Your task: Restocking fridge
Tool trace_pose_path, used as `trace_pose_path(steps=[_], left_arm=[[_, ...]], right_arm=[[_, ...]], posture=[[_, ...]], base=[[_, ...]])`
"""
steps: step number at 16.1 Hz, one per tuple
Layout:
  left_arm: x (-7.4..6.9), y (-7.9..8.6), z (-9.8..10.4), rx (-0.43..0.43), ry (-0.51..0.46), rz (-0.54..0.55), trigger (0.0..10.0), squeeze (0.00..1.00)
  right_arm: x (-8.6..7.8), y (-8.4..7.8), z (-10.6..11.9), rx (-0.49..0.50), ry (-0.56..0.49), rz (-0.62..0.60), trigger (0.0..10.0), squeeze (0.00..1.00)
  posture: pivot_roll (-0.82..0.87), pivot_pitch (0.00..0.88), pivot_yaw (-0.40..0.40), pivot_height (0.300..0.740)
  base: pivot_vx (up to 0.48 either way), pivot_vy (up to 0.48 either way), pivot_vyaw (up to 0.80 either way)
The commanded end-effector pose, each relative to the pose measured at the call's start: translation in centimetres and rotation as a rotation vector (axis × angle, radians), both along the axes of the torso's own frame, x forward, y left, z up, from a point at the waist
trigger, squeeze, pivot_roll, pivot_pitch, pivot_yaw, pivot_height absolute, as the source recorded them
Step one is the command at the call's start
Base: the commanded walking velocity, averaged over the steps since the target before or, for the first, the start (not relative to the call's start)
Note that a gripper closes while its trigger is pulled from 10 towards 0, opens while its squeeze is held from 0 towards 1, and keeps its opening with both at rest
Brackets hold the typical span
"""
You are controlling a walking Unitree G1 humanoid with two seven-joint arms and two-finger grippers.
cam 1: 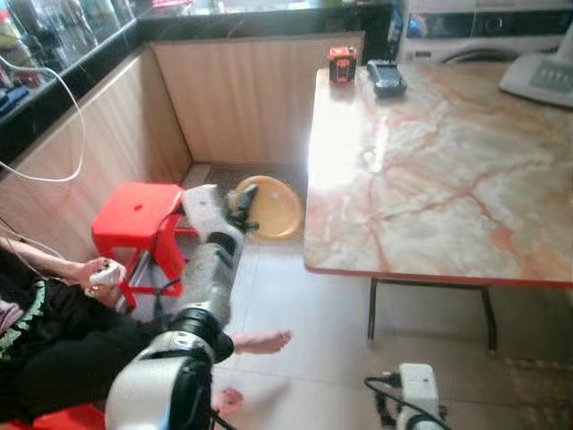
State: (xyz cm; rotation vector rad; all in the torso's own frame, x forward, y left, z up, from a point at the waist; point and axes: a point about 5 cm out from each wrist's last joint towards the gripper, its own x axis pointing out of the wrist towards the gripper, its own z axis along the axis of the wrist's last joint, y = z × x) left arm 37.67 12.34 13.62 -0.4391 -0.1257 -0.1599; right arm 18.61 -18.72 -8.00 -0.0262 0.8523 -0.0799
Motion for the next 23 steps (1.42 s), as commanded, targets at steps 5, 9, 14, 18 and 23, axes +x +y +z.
trace_pose_path(steps=[5, 9, 14, 18, 23], left_arm=[[0.06, -0.63, 0.86, -0.017, -0.055, -0.040, 10.0, 0.00], [0.10, -0.83, 0.89, -0.003, -0.054, -0.058, 10.0, 0.00], [-0.01, -1.15, 0.84, 0.029, -0.061, -0.072, 10.0, 0.00], [0.02, -1.06, 0.84, 0.018, -0.059, -0.070, 10.0, 0.00], [0.01, -1.07, 0.92, 0.017, -0.066, -0.070, 10.0, 0.00]], right_arm=[[-0.20, -0.04, -0.14, 0.006, 0.018, -0.007, 10.0, 0.00], [-0.13, -0.09, -0.12, 0.002, 0.022, -0.007, 10.0, 0.00], [-0.12, -0.17, -0.12, 0.000, 0.027, -0.010, 10.0, 0.00], [-0.08, -0.19, -0.10, 0.000, 0.028, -0.006, 10.0, 0.00], [-0.06, -0.15, -0.11, 0.000, 0.031, -0.005, 10.0, 0.00]], posture=[[-0.10, 0.005, 0.091, 0.740], [-0.10, 0.014, 0.089, 0.740], [-0.10, 0.021, 0.089, 0.740], [-0.10, 0.024, 0.086, 0.740], [-0.10, 0.023, 0.087, 0.740]], base=[[0.000, 0.000, -0.80], [0.000, 0.000, -0.80], [0.000, -0.114, -0.80], [0.000, -0.079, -0.80], [0.000, -0.167, -0.80]])
